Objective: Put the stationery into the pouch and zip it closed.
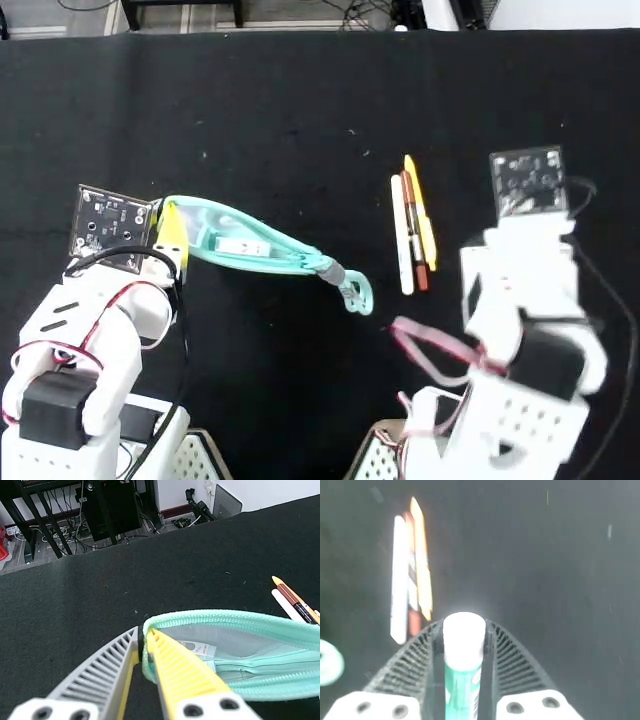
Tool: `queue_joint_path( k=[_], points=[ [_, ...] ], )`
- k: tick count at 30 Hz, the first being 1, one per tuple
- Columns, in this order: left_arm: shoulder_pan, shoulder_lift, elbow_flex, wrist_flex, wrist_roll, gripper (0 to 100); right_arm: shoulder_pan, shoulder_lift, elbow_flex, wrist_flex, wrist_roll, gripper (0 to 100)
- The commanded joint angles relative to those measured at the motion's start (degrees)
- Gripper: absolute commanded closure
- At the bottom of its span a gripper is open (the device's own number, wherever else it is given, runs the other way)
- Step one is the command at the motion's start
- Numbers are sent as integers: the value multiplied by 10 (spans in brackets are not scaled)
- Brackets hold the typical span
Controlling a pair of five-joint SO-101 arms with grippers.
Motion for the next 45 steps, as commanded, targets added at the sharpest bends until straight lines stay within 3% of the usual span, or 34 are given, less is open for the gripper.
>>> queue_joint_path(
  k=[1,7,11,16,29,35,45],
  points=[
    [10,18,74,36,2,970,-68,-32,-84,2,-77,986],
    [10,18,74,35,2,970,-192,5,-233,11,-152,985],
    [10,18,74,35,2,970,-331,38,-271,10,-193,985],
    [10,18,74,35,2,970,-482,65,-270,-70,-194,985],
    [10,18,74,35,2,970,-501,175,-270,-183,-194,985],
    [10,18,74,34,2,970,-570,186,-264,-237,-194,985],
    [10,18,74,34,3,970,-589,181,-145,-315,-194,985]
  ],
)
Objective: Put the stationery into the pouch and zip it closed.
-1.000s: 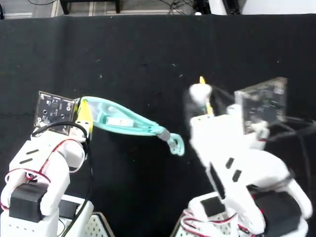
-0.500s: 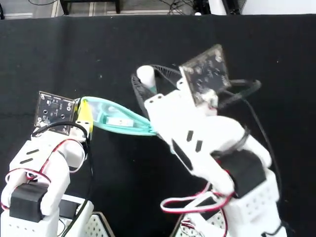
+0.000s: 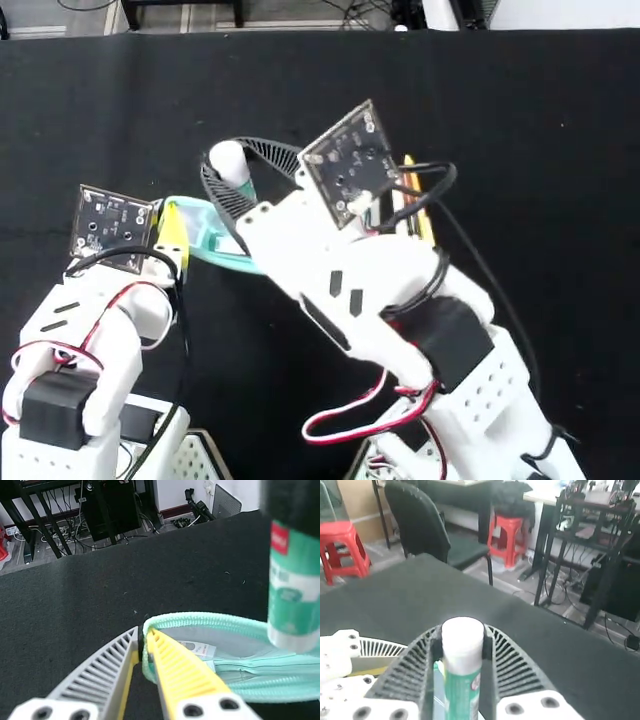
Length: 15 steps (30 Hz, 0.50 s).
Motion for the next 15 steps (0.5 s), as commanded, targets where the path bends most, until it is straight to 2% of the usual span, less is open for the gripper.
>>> queue_joint_path(
  k=[1,6,15],
  points=[
    [9,18,73,34,3,970,-4,7,31,-25,-4,985],
    [9,18,73,34,3,970,-6,7,43,-31,-4,985],
    [9,18,73,34,3,970,-6,6,-75,20,-4,986]
  ],
)
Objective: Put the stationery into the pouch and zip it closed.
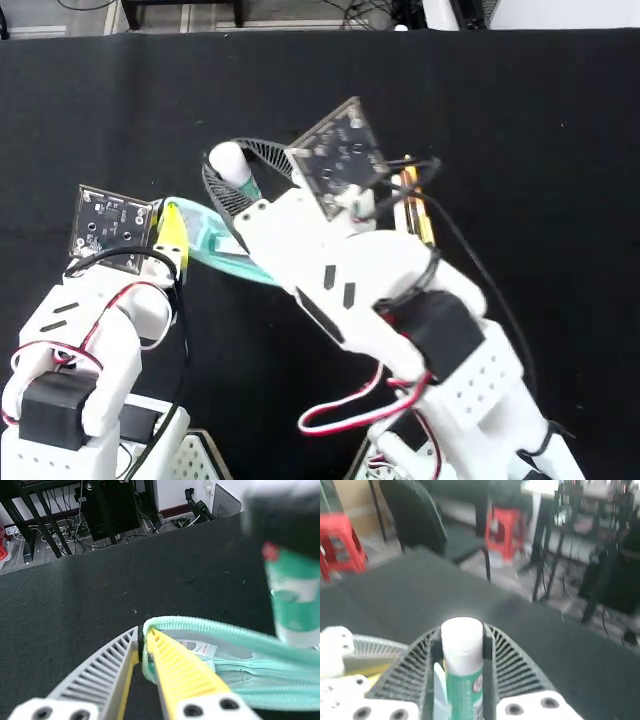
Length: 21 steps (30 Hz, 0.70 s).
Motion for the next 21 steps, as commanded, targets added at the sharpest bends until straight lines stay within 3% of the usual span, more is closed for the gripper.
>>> queue_joint_path(
  k=[1,13,21],
  points=[
    [8,18,73,34,3,970,-10,-4,-65,19,-6,986],
    [8,18,73,34,3,970,-55,-4,-31,54,-38,985],
    [8,18,73,34,3,970,-49,-4,47,-15,-32,985]
  ],
)
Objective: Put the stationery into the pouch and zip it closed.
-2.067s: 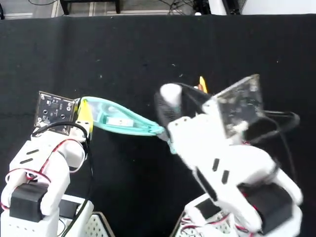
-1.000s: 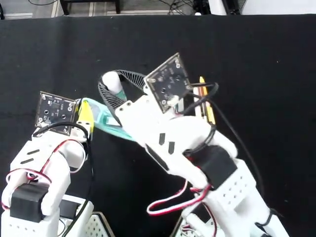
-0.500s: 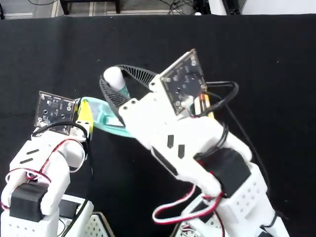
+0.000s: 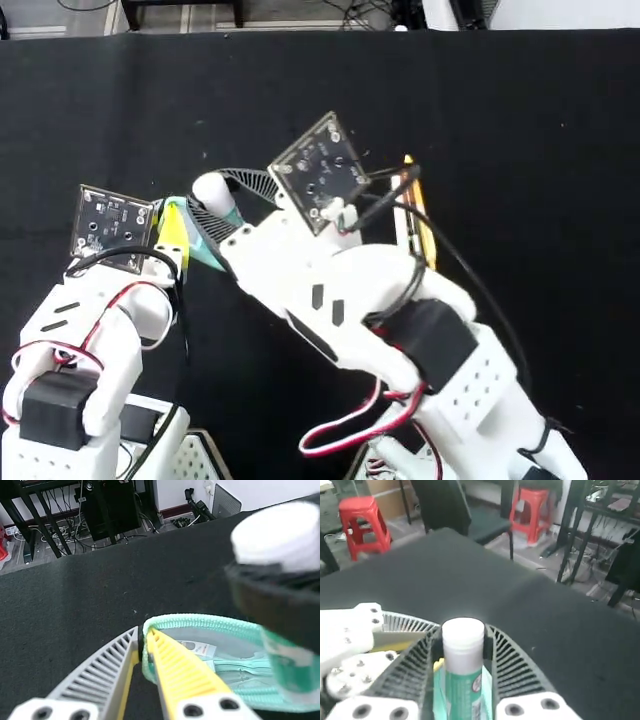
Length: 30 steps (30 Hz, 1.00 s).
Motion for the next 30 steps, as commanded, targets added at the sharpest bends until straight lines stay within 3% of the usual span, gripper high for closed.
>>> queue_joint_path(
  k=[1,8,19,25,30],
  points=[
    [8,18,73,34,3,970,7,-4,22,-47,1,985],
    [8,18,73,34,3,970,87,1,90,-122,74,985],
    [8,18,73,34,3,968,91,-12,198,-148,111,982],
    [8,19,73,33,3,968,85,-48,160,-50,110,747],
    [8,19,81,19,2,968,72,-92,116,-6,110,805]
  ],
)
